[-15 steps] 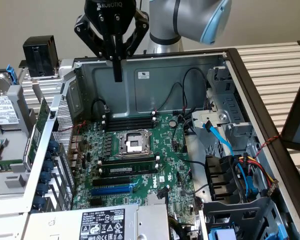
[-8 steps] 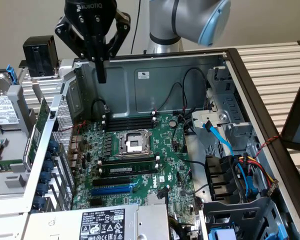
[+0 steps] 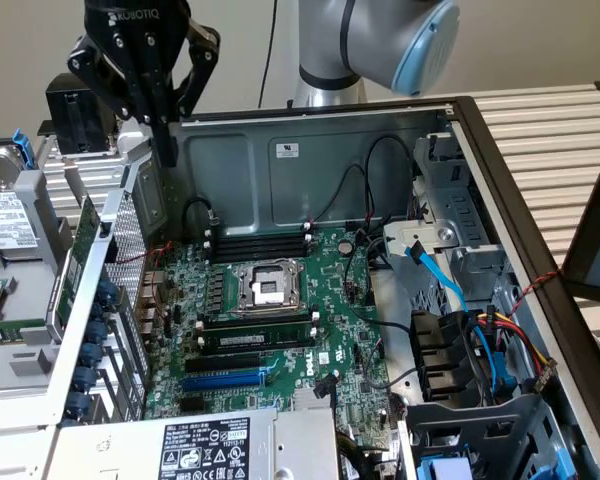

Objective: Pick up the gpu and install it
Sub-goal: 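Reach for the gpu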

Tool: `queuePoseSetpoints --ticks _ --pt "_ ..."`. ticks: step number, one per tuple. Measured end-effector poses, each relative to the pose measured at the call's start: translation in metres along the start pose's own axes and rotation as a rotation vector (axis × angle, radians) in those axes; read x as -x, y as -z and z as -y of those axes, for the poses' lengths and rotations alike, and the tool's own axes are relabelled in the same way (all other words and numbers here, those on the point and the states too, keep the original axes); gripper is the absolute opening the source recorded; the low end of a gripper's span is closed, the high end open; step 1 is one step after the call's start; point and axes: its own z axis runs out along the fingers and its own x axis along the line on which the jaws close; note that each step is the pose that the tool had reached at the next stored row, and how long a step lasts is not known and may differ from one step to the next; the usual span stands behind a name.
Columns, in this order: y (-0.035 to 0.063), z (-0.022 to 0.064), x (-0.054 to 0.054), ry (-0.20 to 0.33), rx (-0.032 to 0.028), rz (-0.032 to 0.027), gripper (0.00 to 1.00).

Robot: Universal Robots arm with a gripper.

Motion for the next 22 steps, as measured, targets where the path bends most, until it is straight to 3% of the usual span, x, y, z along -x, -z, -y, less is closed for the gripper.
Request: queuePoseSetpoints --ticks 5,9,22 --pt "-0.0006 -0.0153 -0.009 0.002 -0.0001 -0.0001 0.11" --pt "-0.0006 -0.0223 -0.025 0.003 -0.0001 -0.0002 0.11" --pt "0.0006 -0.0201 -0.085 0.003 0.0 0.0 0.11"
